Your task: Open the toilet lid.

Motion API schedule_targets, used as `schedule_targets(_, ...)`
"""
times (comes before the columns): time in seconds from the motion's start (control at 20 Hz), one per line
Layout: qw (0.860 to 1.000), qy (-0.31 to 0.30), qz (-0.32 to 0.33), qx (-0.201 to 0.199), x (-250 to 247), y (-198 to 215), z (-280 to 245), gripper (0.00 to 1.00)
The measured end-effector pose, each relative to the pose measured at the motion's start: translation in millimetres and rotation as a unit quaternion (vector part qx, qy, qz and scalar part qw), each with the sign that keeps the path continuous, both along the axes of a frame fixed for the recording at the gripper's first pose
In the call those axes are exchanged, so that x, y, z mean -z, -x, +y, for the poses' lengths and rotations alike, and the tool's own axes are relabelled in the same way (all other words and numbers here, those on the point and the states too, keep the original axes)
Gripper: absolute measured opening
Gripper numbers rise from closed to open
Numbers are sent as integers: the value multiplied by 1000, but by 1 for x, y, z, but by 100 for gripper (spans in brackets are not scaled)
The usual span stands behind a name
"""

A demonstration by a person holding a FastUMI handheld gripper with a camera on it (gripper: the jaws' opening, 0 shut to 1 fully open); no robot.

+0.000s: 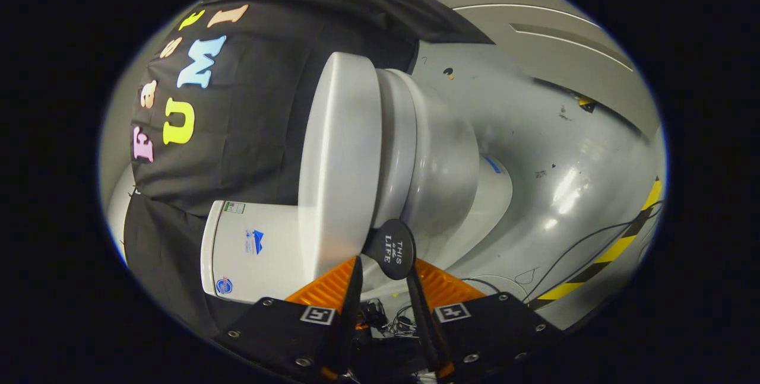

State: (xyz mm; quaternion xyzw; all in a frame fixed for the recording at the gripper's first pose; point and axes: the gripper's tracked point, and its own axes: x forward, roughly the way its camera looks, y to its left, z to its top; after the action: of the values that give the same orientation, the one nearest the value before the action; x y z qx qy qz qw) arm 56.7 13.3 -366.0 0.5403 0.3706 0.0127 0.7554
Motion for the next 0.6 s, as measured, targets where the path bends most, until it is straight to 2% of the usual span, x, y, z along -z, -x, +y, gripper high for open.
schedule_targets(0.2, 1000, -15, -5, 7, -1, 0, 0, 18)
schedule_targets(0.3, 999, -39, -9, 18, -5, -3, 0, 12)
schedule_targets(0.35, 998, -49, -8, 26, -6, -4, -1, 6)
schedule_targets(0.45, 999, -44, -12, 25, -5, -4, 4, 0)
schedule_targets(0.6, 999, -40, -11, 23, -6, -5, 2, 0)
